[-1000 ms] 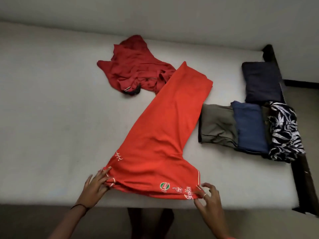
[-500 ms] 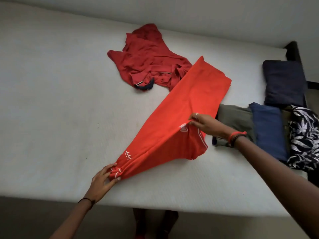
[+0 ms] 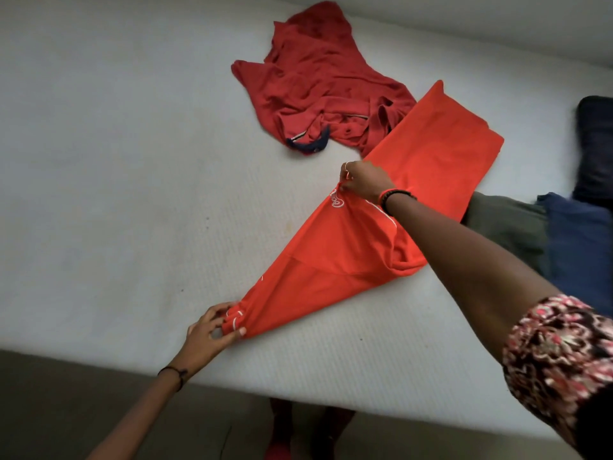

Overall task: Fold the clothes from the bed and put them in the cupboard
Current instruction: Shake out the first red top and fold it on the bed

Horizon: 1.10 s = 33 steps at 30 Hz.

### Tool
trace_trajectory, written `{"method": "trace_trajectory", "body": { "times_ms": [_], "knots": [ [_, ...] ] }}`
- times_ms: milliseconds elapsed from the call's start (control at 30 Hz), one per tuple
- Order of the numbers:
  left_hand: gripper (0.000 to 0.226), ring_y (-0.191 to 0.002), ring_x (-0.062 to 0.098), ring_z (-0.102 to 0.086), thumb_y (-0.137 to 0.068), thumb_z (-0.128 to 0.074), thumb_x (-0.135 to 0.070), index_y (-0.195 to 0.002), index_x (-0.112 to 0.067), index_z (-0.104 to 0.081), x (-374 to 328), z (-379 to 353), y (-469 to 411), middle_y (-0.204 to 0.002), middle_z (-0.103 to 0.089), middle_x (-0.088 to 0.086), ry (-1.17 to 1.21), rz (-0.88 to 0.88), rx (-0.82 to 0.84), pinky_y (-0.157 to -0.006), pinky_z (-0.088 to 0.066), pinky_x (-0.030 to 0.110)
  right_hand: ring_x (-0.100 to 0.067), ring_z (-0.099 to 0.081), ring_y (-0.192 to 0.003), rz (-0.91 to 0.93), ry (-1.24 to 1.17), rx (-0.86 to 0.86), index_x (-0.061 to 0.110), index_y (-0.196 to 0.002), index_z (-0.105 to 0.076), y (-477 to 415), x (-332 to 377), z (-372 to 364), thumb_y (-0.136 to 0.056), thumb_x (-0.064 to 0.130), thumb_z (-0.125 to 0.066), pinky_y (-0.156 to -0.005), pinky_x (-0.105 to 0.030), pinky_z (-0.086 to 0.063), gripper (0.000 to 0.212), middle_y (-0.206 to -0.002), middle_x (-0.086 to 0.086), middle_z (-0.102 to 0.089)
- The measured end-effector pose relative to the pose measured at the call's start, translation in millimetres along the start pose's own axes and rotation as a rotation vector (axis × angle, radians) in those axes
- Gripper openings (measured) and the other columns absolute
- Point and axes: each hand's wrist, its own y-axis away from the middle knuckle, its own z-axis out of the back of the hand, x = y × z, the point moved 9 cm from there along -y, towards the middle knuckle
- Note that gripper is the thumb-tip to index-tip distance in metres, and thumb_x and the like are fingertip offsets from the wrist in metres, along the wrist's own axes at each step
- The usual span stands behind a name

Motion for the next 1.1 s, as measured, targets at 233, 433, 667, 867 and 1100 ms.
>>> {"method": "trace_trajectory", "body": {
  "times_ms": [233, 433, 667, 867, 1100],
  "knots": [
    [0.052, -0.098, 0.004, -0.057, -0.053, -0.057, -0.069, -0.095, -0.039, -0.048, -9, 9, -5, -0.102, -0.059, -0.017, -0.185, 0.015, 0.013, -0.093, -0.042, 0.033, -0.036, -0.049, -0.11, 0.036, 0.116, -0.306, 0.006, -0.126, -0.052, 31, 29, -3, -0.085, 0.011, -0.053, -0.088, -0.042, -0.039, 0.041, -0.12, -0.017, -0.053],
    [0.083, -0.095, 0.011, -0.059, -0.045, -0.062, -0.068, -0.117, -0.033, -0.04, -22, 4, 1, -0.104, -0.058, -0.002, -0.118, 0.162, 0.172, -0.089, -0.048, 0.032, -0.033, -0.035, -0.137, 0.365, -0.088, -0.287, -0.006, -0.141, -0.034, 171, 109, -76, -0.077, 0.019, -0.058, -0.113, -0.043, -0.026, 0.073, -0.147, -0.024, -0.037],
    [0.065, -0.081, 0.013, -0.065, -0.081, -0.072, -0.029, -0.132, -0.017, -0.034, -42, -6, 18, -0.098, -0.061, 0.005, -0.06, 0.177, 0.198, -0.066, -0.047, 0.017, -0.027, -0.02, -0.144, 0.419, -0.108, -0.114, -0.002, -0.146, -0.021, 266, 185, -150, -0.07, 0.04, -0.074, -0.116, -0.042, -0.012, 0.101, -0.153, -0.02, -0.027],
    [0.07, -0.068, 0.012, -0.07, -0.084, -0.068, -0.023, -0.139, -0.01, -0.026, -44, -22, 41, -0.089, -0.07, 0.004, -0.088, 0.231, 0.291, -0.061, -0.045, 0.012, -0.023, -0.035, -0.139, 0.318, -0.128, -0.237, -0.001, -0.14, -0.037, 288, 205, -149, -0.085, 0.008, -0.046, -0.113, -0.039, -0.029, 0.057, -0.146, -0.016, -0.041],
    [0.107, -0.097, 0.005, -0.065, -0.047, -0.078, -0.057, -0.138, -0.025, -0.031, -30, -36, 88, -0.095, -0.07, -0.005, -0.136, 0.274, 0.54, -0.081, -0.041, 0.01, -0.01, -0.063, -0.11, 0.27, -0.376, -0.167, 0.007, -0.119, -0.059, 336, 194, -160, -0.085, 0.025, -0.049, -0.099, -0.023, -0.045, 0.039, -0.117, -0.004, -0.068]
  ]
}}
